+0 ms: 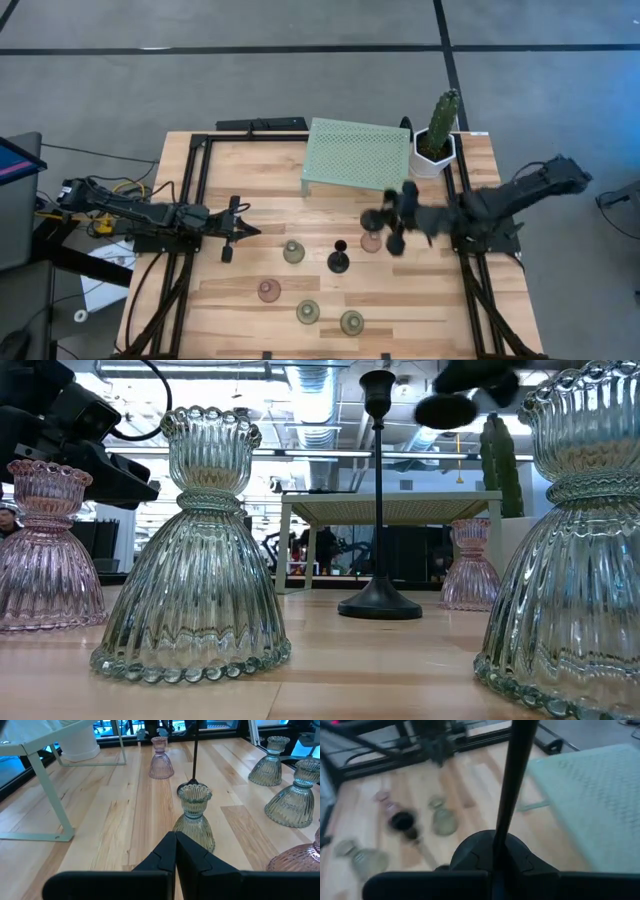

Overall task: Pick & Place candle stick holders
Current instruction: Put the right black candle holder on the shelf

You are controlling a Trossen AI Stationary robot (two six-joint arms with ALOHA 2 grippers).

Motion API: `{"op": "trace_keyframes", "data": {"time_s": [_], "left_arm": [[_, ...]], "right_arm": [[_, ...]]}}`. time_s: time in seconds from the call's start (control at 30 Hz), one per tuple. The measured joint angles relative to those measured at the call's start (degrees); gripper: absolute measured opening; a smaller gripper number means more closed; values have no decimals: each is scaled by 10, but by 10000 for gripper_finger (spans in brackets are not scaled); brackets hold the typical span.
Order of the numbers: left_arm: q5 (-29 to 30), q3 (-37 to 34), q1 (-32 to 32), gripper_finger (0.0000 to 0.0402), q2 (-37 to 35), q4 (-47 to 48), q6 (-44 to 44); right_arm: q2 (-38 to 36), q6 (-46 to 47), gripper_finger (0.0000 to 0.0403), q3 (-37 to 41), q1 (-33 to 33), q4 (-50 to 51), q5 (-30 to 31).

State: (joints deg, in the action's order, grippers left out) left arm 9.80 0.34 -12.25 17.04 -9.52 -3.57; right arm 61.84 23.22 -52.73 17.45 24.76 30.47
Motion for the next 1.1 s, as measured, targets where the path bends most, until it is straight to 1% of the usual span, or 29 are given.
{"op": "trace_keyframes", "data": {"time_s": [0.2,0.3,0.47,0.63,0.8,0.97,1.1], "left_arm": [[0,0,0,6,0,0,0],[0,0,0,6,0,0,0],[0,0,0,6,0,0,0],[0,0,0,6,0,0,0],[-1,0,0,6,0,0,0],[0,0,0,6,0,0,0],[0,0,0,6,0,0,0]], "right_arm": [[37,-77,0,-38,-174,-20,-131],[68,-105,0,-54,-239,-29,-165],[122,-137,0,-86,-323,-31,-188],[179,-152,0,-117,-380,-39,-189],[225,-159,0,-148,-419,-47,-189],[256,-158,0,-171,-452,-47,-191],[267,-157,0,-178,-474,-47,-191]]}}
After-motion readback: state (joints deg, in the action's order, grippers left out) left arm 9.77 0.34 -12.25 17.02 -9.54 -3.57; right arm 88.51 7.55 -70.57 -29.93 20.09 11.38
